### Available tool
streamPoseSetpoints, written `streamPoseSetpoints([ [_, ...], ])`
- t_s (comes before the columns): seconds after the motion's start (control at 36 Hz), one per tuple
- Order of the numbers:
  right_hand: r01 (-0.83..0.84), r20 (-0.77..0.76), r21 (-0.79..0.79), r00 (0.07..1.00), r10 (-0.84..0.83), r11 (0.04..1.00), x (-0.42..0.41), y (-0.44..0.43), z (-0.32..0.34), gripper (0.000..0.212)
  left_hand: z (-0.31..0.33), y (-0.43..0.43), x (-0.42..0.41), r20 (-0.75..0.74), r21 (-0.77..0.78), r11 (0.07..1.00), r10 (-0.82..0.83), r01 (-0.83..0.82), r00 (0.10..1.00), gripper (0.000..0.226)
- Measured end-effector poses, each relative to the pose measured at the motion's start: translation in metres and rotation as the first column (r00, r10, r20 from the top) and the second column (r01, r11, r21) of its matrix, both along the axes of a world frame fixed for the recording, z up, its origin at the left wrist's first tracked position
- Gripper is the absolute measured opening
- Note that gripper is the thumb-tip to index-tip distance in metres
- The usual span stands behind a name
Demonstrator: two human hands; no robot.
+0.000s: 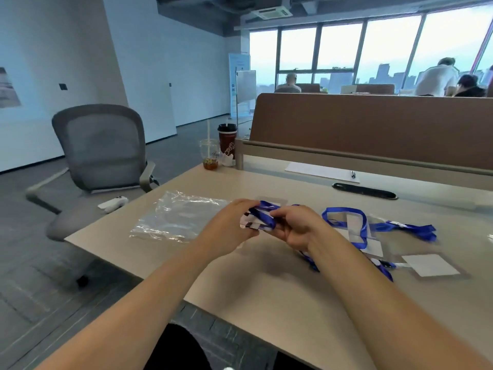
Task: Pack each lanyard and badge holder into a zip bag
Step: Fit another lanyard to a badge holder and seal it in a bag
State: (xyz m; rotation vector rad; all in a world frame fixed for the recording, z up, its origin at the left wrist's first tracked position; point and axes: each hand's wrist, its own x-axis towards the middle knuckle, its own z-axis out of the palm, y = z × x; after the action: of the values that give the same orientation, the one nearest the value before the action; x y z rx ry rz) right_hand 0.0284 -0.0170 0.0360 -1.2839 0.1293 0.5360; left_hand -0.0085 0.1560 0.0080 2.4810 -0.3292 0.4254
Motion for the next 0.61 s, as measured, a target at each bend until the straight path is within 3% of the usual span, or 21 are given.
streamPoseSetpoints([
  [0.17,-0.069,-0.018,-0.091,0.998,0.067,0.993,0.009,0.008,-0.003,0.009,-0.005,0.013,0.006,0.058,0.079,0.995,-0.058,0.053,0.997,0.045],
  [0.36,-0.109,-0.074,-0.107,0.992,0.102,0.988,0.027,0.016,-0.009,0.016,-0.011,0.022,0.020,0.074,0.163,0.987,-0.028,0.016,0.997,0.039],
  [0.61,-0.008,-0.023,-0.206,1.000,0.004,0.978,0.043,0.020,-0.014,0.003,-0.017,0.027,0.035,-0.034,0.137,0.991,-0.005,0.009,0.999,0.058],
])
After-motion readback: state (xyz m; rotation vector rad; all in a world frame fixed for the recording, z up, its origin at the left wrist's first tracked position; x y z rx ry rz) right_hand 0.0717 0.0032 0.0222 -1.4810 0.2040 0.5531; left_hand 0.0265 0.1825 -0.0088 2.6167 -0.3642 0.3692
